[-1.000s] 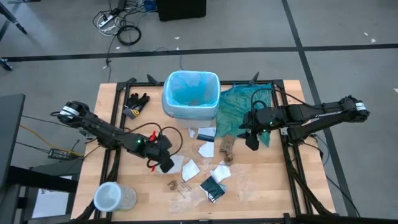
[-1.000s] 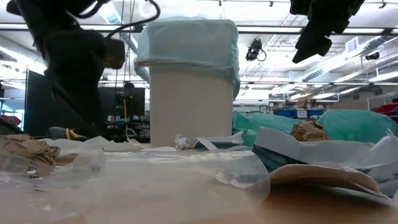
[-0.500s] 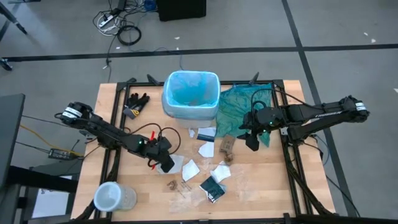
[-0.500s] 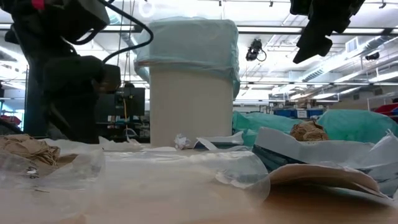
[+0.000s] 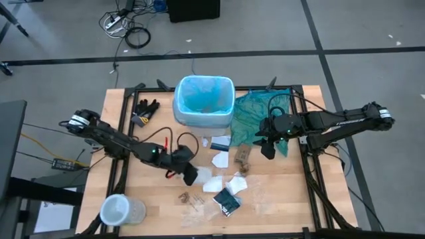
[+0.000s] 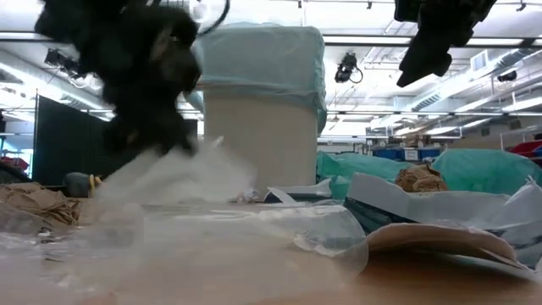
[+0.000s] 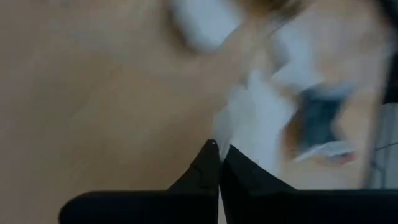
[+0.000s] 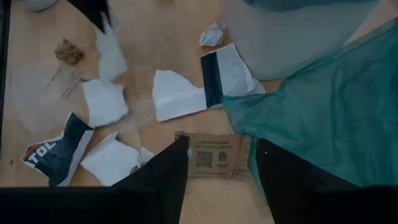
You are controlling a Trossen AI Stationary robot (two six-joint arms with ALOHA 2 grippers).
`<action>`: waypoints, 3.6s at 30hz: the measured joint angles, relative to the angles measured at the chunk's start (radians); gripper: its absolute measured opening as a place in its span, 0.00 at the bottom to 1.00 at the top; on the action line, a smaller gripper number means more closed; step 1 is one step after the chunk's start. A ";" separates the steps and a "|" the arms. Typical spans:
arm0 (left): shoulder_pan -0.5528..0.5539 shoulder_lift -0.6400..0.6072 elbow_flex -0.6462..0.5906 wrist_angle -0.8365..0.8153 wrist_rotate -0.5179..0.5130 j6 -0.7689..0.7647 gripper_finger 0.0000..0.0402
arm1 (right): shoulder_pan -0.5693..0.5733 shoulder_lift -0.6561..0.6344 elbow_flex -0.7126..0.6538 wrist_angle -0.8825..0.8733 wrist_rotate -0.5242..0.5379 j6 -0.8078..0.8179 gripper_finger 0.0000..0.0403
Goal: Place trash/remove bag and relplace
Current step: Put the white napkin into the trash bin
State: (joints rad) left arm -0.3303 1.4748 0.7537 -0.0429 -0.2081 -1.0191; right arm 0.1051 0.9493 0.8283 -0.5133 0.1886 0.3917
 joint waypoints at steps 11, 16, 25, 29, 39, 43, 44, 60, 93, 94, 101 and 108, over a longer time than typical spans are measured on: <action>0.113 -0.045 0.417 -0.248 -0.053 0.422 0.00 | 0.000 0.000 0.000 0.001 0.000 -0.005 0.40; 0.160 -0.054 0.636 -0.293 -0.057 0.622 0.00 | 0.000 0.000 0.000 0.003 0.001 -0.027 0.40; 0.269 -0.062 0.947 -0.575 -0.372 0.966 0.00 | -0.001 0.000 0.000 0.008 0.002 -0.029 0.40; 0.382 -0.059 0.950 -0.634 -0.346 1.014 0.00 | -0.007 0.000 0.000 0.020 0.024 -0.029 0.39; 0.611 -0.045 0.828 -0.776 0.031 1.045 0.11 | -0.015 0.000 0.000 0.078 0.030 -0.021 0.38; 0.635 -0.047 0.837 -0.714 0.145 1.087 0.21 | -0.015 0.000 0.000 0.088 0.027 -0.027 0.40; 0.635 -0.047 0.854 -0.714 0.159 1.095 0.23 | -0.015 0.000 0.000 0.093 0.027 -0.028 0.40; 0.645 0.005 0.975 -0.838 0.138 1.228 0.47 | -0.015 0.000 0.000 0.101 -0.001 -0.030 0.48; 0.610 0.070 1.157 -0.893 -0.058 1.396 0.47 | -0.022 0.000 0.000 0.197 -0.018 -0.033 0.48; 0.602 0.072 1.168 -0.893 -0.072 1.395 0.47 | -0.022 0.000 0.000 0.202 -0.017 -0.033 0.48; 0.585 0.089 1.180 -0.873 -0.069 1.389 0.47 | -0.049 0.000 -0.001 0.451 0.107 -0.026 0.46; 0.585 0.141 1.179 -0.865 -0.039 1.382 0.47 | -0.126 0.016 0.044 0.724 0.141 -0.072 0.14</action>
State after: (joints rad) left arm 0.2544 1.6156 1.9331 -0.9076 -0.2475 0.3626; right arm -0.0209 0.9655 0.8725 0.2107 0.3294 0.3193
